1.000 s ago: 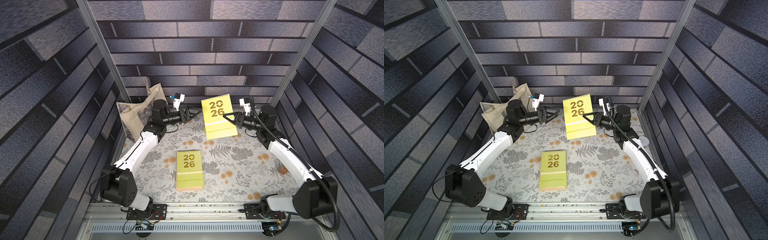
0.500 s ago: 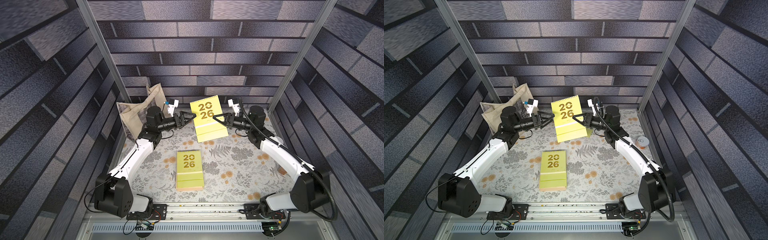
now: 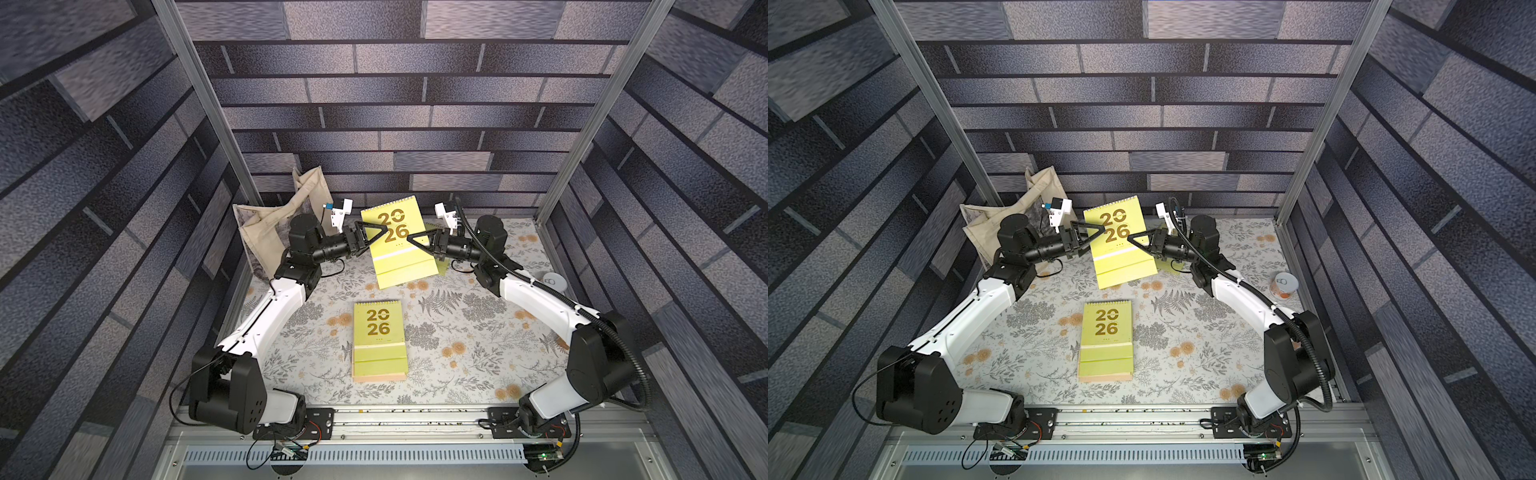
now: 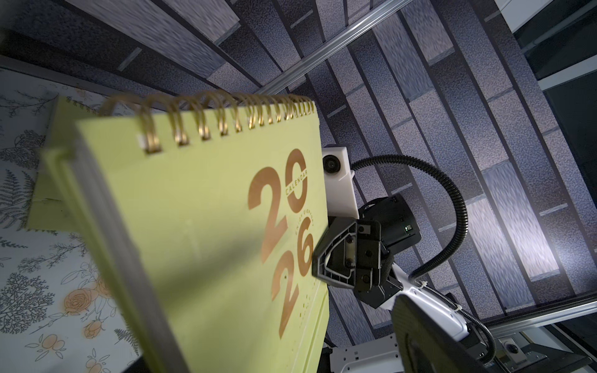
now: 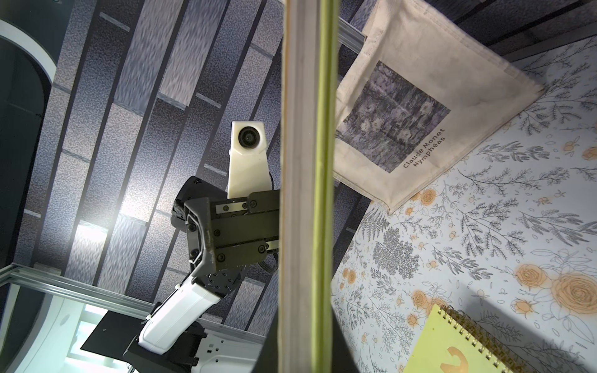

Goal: Stack the calendars
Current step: Place the calendar at the calendar.

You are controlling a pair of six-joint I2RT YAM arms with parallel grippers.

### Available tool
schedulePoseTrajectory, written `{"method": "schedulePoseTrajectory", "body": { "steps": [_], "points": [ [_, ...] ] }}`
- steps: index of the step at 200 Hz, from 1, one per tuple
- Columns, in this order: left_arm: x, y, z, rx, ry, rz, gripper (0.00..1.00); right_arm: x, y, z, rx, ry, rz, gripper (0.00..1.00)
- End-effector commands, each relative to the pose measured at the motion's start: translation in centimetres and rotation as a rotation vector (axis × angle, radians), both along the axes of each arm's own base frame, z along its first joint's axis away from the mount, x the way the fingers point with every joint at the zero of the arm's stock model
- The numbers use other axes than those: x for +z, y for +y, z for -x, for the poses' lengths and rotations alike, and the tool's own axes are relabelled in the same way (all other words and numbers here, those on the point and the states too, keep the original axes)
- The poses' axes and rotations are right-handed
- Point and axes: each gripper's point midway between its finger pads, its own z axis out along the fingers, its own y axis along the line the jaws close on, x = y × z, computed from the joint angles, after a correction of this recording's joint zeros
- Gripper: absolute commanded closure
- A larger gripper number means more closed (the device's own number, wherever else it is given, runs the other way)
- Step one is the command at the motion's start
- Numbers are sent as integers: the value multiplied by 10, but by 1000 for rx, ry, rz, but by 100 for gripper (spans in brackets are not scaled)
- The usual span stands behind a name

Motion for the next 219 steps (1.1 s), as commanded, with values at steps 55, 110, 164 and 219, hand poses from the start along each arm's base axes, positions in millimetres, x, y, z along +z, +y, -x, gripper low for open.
{"method": "schedulePoseTrajectory", "body": {
  "steps": [55, 110, 164, 219],
  "points": [
    [7, 5, -5, -1, -35, 40, 50, 27, 13, 13, 24, -92, -77, 100],
    [5, 11, -7, 8, -24, 35, 100, 7, 24, 22, 61, -54, -56, 100],
    [-1, 31, 10, -39, -29, -41, 100, -2, 14, 35, 168, -108, 5, 33],
    [5, 41, 43, -112, -100, -88, 100, 10, -6, 34, 294, -237, 13, 29]
  ]
}}
